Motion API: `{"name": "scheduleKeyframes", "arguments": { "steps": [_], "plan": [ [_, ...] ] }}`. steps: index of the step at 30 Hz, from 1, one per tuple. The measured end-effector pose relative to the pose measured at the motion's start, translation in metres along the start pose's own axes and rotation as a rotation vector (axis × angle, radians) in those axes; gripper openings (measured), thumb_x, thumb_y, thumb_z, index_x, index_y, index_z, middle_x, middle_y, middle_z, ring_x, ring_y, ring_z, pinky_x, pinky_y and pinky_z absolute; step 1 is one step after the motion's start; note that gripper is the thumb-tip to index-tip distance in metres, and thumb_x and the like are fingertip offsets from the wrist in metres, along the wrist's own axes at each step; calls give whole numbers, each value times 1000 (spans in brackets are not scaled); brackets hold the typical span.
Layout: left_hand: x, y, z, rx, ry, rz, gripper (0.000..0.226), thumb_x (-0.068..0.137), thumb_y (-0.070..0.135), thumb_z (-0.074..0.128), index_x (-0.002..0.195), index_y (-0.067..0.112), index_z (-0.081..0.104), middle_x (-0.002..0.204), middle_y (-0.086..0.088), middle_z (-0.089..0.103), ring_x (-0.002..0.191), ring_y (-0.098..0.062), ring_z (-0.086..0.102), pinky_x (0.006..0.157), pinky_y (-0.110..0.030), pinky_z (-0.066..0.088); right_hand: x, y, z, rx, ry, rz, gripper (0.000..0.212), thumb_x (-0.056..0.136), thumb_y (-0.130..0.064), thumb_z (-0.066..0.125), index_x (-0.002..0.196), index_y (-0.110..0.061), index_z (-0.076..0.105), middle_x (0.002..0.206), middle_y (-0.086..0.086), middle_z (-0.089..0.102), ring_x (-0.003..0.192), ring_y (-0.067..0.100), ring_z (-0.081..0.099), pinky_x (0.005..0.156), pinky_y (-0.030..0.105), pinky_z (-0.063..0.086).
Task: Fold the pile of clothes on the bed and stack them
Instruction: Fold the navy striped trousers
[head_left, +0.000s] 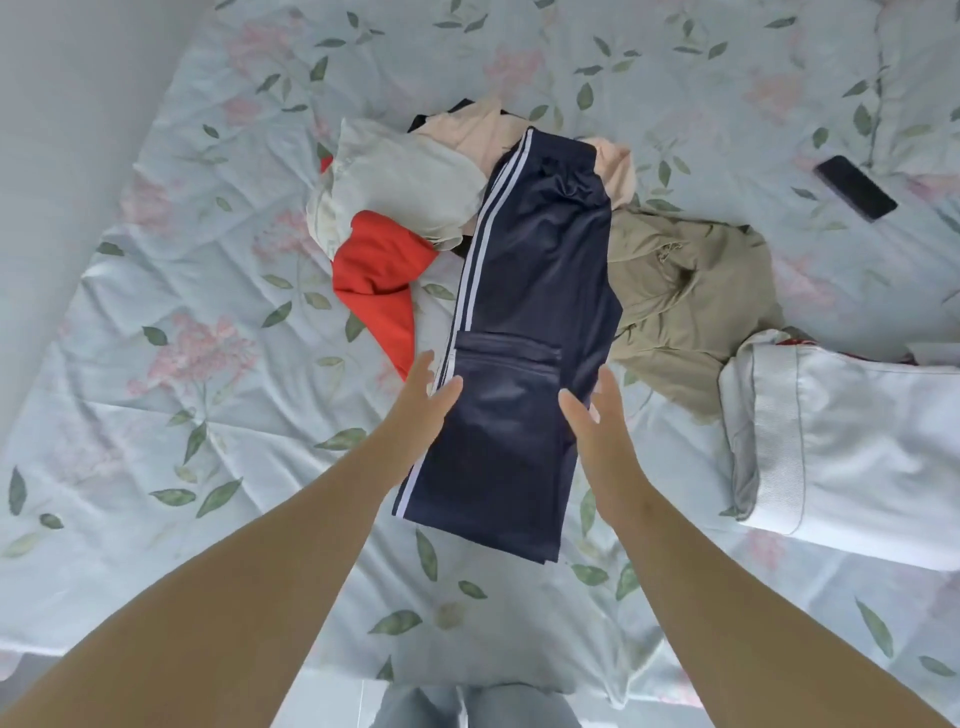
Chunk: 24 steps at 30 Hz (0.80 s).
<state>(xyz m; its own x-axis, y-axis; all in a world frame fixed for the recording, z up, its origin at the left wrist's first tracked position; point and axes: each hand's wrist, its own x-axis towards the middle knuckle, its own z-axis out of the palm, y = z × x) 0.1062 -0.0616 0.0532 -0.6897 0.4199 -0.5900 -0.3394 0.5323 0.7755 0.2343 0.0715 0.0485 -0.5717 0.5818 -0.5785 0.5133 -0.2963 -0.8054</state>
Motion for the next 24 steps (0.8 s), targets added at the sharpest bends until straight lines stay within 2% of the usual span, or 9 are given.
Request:
{"name": "scheduleKeyframes", "arguments": {
  "steps": [3, 7, 10, 12, 14, 16, 19, 22, 24],
  "plan": [
    [14, -47, 2, 475, -131, 118, 62, 96, 25, 50, 149, 24, 19, 155, 5, 22, 141, -12, 22, 113, -29, 22, 7, 46, 11, -410, -80, -88, 72, 91, -33, 59, 149, -34, 17, 156, -12, 21, 142, 15, 23, 115, 41, 27],
    [28, -111, 3, 1098, -408, 201, 74, 89, 38, 55, 150, 27, 14, 158, 7, 12, 146, -13, 6, 114, -36, 22, 13, 110, 23, -1021, -272, -99, 70, 88, -37, 56, 147, -34, 20, 156, -8, 18, 142, 19, 17, 111, 39, 26],
    [38, -150, 8, 1393, -560, 235, 78, 88, 52, 51, 150, 26, 11, 159, 4, 2, 146, -16, -4, 116, -39, 12, 17, 149, 31, -1199, -382, -127, 58, 86, -36, 55, 140, -31, 35, 149, -9, 28, 137, 18, 23, 105, 35, 27],
    [41, -171, 7, 1529, -604, 278, 85, 85, 59, 51, 150, 25, 8, 159, 2, -6, 146, -19, -10, 116, -42, 5, 23, 167, 32, -1277, -426, -143, 65, 82, -42, 59, 140, -30, 34, 148, -8, 25, 137, 19, 21, 105, 35, 26],
    [43, -187, 2, 1614, -576, 354, 89, 84, 59, 53, 150, 26, 3, 159, 1, -9, 146, -20, -11, 116, -42, 3, 25, 179, 30, -1365, -419, -222, 76, 74, -44, 69, 140, -29, 35, 146, -4, 28, 134, 23, 28, 104, 37, 30],
    [45, -194, -6, 1632, -502, 518, 82, 87, 51, 55, 151, 28, 10, 160, -2, 3, 147, -21, 1, 116, -42, 10, 27, 184, 28, -1392, -332, -372, 72, 58, -31, 84, 125, -23, 57, 130, 4, 52, 115, 29, 53, 88, 40, 46],
    [50, -193, -13, 1456, -331, 892, 53, 75, 32, 76, 125, 20, 62, 132, -5, 58, 122, -23, 55, 93, -39, 49, 35, 189, 24, -1252, -237, -516, 46, 66, -11, 80, 110, -17, 69, 111, 4, 65, 98, 32, 61, 79, 41, 50],
    [61, -183, -15, 1248, -275, 1102, 25, 72, 24, 79, 94, 13, 75, 93, -1, 74, 85, -21, 71, 60, -30, 56, 45, 178, 21, -1095, -287, -353, 29, 89, -10, 54, 113, -21, 66, 99, -4, 65, 97, 27, 57, 76, 34, 45],
    [63, -170, -17, 1268, -401, 933, 20, 86, 33, 64, 99, 19, 71, 82, 5, 69, 73, -21, 67, 54, -25, 47, 48, 169, 19, -1026, -331, -205, 27, 93, -16, 46, 112, -25, 63, 90, -4, 61, 88, 25, 57, 67, 31, 43]
  ]
}}
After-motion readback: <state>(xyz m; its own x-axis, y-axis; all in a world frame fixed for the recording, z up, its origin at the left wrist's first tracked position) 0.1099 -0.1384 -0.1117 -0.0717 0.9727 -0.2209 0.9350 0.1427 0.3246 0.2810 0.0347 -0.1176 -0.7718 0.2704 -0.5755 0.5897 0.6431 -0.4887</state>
